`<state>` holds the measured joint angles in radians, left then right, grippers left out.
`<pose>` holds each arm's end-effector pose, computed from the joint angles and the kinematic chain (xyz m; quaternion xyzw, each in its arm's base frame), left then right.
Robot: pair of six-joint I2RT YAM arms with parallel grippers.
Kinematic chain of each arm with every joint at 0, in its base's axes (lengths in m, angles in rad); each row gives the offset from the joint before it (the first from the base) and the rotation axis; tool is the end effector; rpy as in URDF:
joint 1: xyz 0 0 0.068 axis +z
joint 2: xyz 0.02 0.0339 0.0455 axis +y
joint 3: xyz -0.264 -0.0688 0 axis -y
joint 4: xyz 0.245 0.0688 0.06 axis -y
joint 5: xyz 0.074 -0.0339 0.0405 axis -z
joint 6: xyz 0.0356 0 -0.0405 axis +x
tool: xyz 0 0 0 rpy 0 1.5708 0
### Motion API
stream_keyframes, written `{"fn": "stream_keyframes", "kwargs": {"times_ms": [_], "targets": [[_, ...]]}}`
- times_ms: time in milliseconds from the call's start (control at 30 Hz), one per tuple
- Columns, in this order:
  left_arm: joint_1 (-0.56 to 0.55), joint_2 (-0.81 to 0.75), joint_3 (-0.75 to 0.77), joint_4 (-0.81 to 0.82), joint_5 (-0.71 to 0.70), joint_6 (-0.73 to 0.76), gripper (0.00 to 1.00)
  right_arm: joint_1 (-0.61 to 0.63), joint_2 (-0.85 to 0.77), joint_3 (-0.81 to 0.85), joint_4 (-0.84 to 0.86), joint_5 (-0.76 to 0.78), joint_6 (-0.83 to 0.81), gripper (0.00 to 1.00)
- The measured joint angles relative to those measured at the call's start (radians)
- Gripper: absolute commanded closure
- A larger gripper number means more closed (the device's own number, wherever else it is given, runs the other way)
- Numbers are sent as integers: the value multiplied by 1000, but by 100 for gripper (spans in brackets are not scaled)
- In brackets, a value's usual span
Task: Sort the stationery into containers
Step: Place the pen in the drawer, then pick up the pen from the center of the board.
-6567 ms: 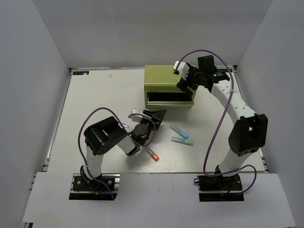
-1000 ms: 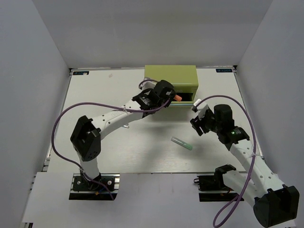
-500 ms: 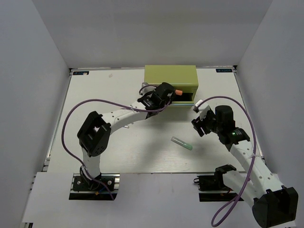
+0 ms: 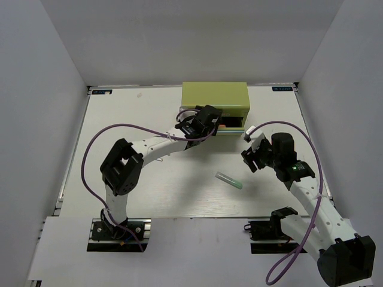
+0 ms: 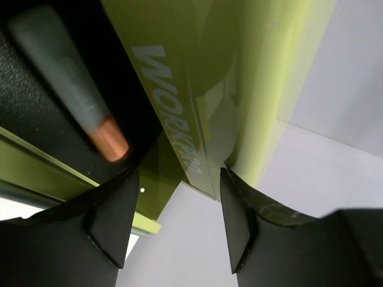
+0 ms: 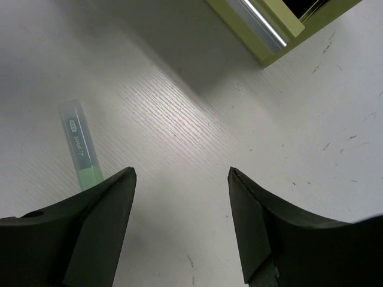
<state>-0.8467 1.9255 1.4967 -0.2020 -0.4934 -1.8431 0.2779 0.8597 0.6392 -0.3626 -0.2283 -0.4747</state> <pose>0.3071 -0.3218 0.2516 -0.5103 0.7066 -0.3792 0.3106 0.1811 0.0600 0.2586 -0.3717 0.7937 0.0535 0.4785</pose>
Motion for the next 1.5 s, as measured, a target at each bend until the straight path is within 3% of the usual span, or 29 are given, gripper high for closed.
{"fn": "stream_keyframes", "kwargs": {"times_ms": [367, 633, 833, 933, 967, 1067, 1200, 1433, 1500], "targets": [[6, -98, -115, 35, 24, 60, 30, -3, 39, -3, -57, -177, -86, 26], [-6, -332, -174, -112, 31, 328, 27, 24, 185, -35, -77, -340, -192, 16], [-8, -660, -438, -286, 6, 492, 17, 94, 317, -63, 0, -309, -184, 14], [-4, -806, -625, -354, 12, 512, 0, 139, 380, -78, 55, -253, -156, 14], [-3, -846, -682, -378, 17, 510, 0, 152, 404, -78, 72, -235, -148, 14], [-3, -925, -789, -441, 32, 498, 0, 188, 464, -76, 135, -171, -121, 23], [1, -966, -819, -487, 41, 488, 0, 225, 489, -75, 208, -97, -92, 38], [2, -960, -819, -512, 41, 472, 0, 251, 494, -72, 225, -83, -103, 88], [2, -958, -821, -511, 40, 469, 0, 250, 480, -69, 187, -93, -129, 93]]}}
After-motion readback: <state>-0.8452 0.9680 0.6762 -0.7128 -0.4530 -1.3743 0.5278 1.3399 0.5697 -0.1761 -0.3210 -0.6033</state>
